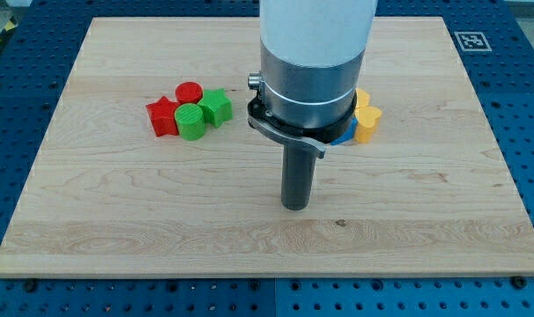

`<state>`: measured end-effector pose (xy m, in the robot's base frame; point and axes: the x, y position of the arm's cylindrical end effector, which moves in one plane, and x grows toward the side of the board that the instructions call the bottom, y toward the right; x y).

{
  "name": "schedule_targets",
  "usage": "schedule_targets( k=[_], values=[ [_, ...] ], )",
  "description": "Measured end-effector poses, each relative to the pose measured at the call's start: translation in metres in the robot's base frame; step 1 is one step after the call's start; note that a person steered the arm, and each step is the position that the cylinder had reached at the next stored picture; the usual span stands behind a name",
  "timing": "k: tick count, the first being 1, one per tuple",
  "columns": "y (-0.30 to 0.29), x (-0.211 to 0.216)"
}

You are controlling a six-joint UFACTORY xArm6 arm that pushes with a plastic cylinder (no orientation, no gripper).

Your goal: Move the green circle and green star towards up

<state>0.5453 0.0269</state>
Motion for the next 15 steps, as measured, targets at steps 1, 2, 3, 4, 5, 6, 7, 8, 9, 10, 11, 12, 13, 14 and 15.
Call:
schedule_targets(
  k=[1, 2, 3, 4, 5, 6, 7, 8, 9, 10, 11, 12, 13, 14, 15],
  values=[
    [0.0, 0.001],
    [0.001, 0.005],
    [0.001, -0.005],
    [-0.015, -0.046],
    [-0.03, -0.08],
    [-0.051, -0.062],
    [-0.125, -0.063],
    [-0.174, -0.07],
    [-0.174, -0.072],
    [-0.17, -0.085],
    [-0.155, -0.089],
    [-0.138, -0.092],
    [-0.13, -0.108],
    [-0.122, -0.121],
    [-0.107, -0.131]
  ],
)
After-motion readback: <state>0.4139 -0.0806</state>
